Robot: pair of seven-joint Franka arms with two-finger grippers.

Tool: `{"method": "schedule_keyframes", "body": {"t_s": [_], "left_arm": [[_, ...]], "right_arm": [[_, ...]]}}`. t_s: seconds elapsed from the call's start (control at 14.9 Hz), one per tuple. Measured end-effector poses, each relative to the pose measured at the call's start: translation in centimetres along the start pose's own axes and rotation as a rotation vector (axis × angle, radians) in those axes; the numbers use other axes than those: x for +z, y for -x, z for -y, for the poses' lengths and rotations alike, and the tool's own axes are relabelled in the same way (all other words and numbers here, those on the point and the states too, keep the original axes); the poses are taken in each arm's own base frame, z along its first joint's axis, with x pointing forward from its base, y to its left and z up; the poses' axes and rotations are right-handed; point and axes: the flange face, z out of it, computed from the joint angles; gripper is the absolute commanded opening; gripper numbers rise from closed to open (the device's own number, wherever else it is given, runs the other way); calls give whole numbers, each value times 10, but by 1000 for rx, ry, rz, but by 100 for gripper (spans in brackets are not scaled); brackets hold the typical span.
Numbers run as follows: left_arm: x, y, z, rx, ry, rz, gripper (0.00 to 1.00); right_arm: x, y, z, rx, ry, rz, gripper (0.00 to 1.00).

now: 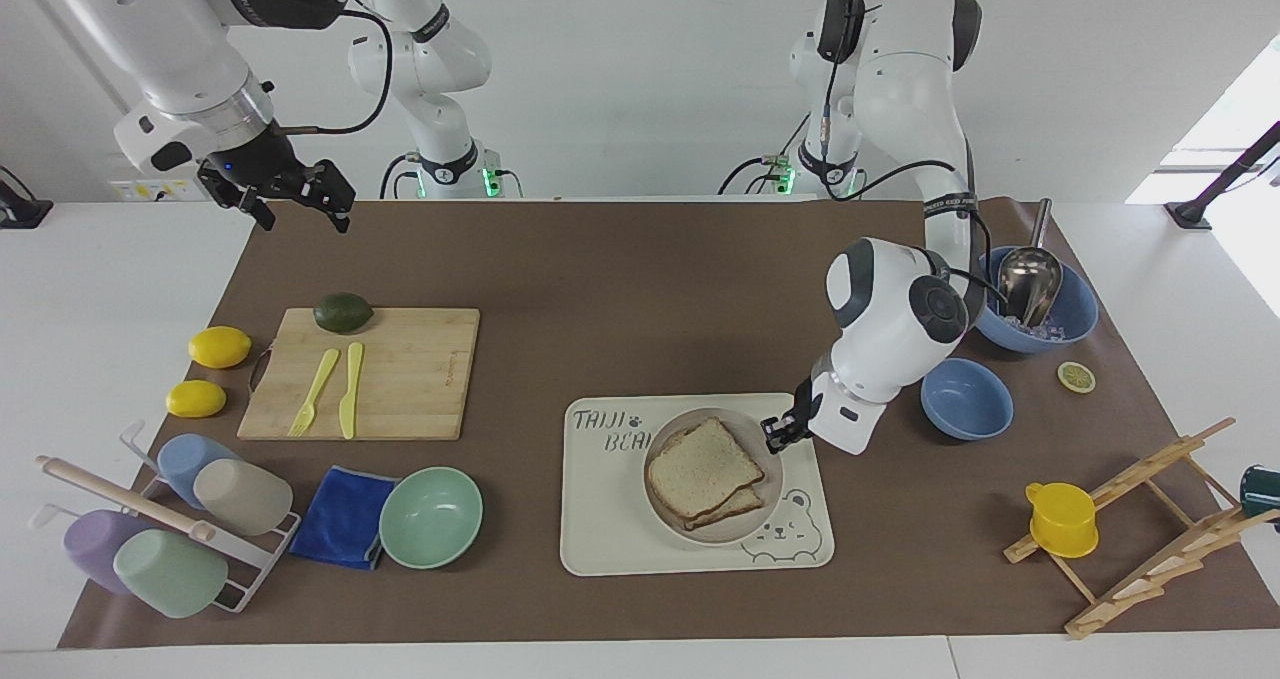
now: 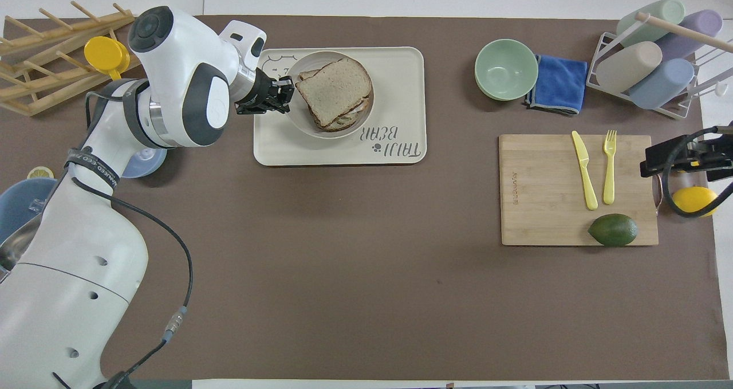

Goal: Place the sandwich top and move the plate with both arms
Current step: 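Slide the sandwich plate with the left gripper onto the bear tray, then release the plate and withdraw the left gripper from the tray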

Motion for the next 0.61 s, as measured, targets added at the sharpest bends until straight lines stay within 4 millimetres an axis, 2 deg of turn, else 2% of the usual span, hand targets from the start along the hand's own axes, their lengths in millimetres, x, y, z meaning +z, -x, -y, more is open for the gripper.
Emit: {"method": "schedule_keyframes", "body": {"t_s": [0.2,0.34,0.4,0.47,0.61], "left_arm": [[22,13,-9,38,2,-26,0],[25,15,-9,58,1,-29,2],[23,15,-8,72,1,-31,94],[22,14,-7,85,1,-34,100],[18,13,-7,98,3,-39,100]], "right_arm": [[0,0,0,0,0,0,100],[0,0,0,0,0,0,100],[0,0,0,0,0,0,100],[0,0,0,0,0,0,100],[0,0,0,0,0,0,100]]}}
